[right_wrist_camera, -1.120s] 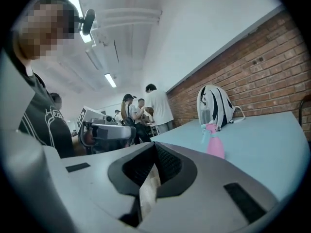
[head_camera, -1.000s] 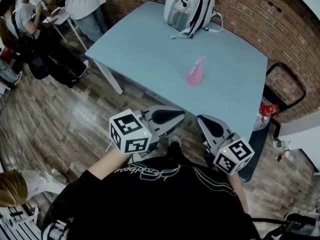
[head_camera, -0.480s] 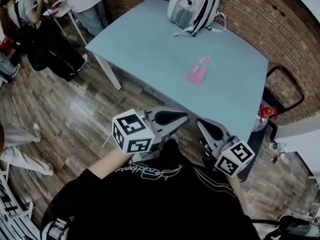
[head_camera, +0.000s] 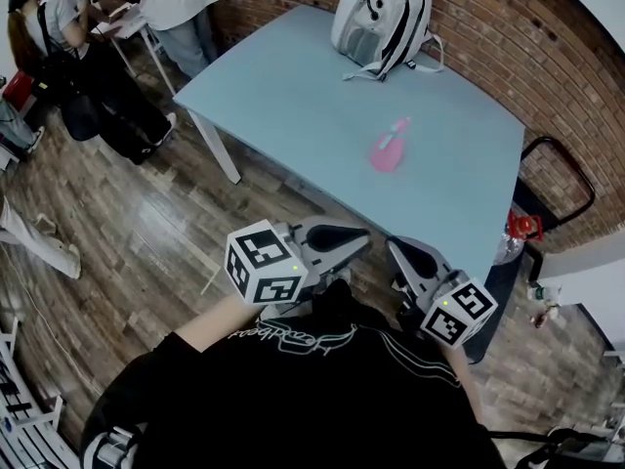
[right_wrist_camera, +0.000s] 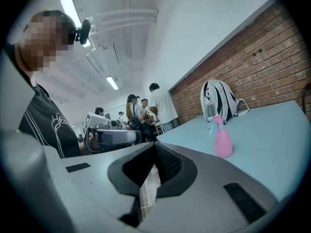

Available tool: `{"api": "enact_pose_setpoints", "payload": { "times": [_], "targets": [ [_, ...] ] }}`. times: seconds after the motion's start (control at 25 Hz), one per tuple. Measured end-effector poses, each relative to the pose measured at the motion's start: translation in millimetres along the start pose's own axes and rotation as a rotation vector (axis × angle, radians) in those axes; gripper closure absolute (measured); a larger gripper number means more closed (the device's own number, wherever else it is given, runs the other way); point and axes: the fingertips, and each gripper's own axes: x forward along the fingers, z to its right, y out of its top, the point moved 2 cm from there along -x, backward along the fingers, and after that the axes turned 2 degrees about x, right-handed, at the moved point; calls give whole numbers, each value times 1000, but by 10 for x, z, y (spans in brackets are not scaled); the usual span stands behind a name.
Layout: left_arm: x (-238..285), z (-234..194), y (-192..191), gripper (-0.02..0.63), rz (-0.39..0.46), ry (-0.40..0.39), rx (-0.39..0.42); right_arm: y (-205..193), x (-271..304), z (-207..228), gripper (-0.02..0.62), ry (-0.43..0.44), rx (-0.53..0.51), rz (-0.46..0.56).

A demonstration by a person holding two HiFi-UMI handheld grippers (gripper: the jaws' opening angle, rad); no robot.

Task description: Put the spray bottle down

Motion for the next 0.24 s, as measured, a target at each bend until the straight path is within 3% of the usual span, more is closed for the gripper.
{"api": "enact_pose_setpoints", "payload": {
  "times": [0.24],
  "targets": [
    [14, -65, 29, 600, 7, 11, 0, 47, 13, 75, 581, 2, -1, 18]
  ]
}}
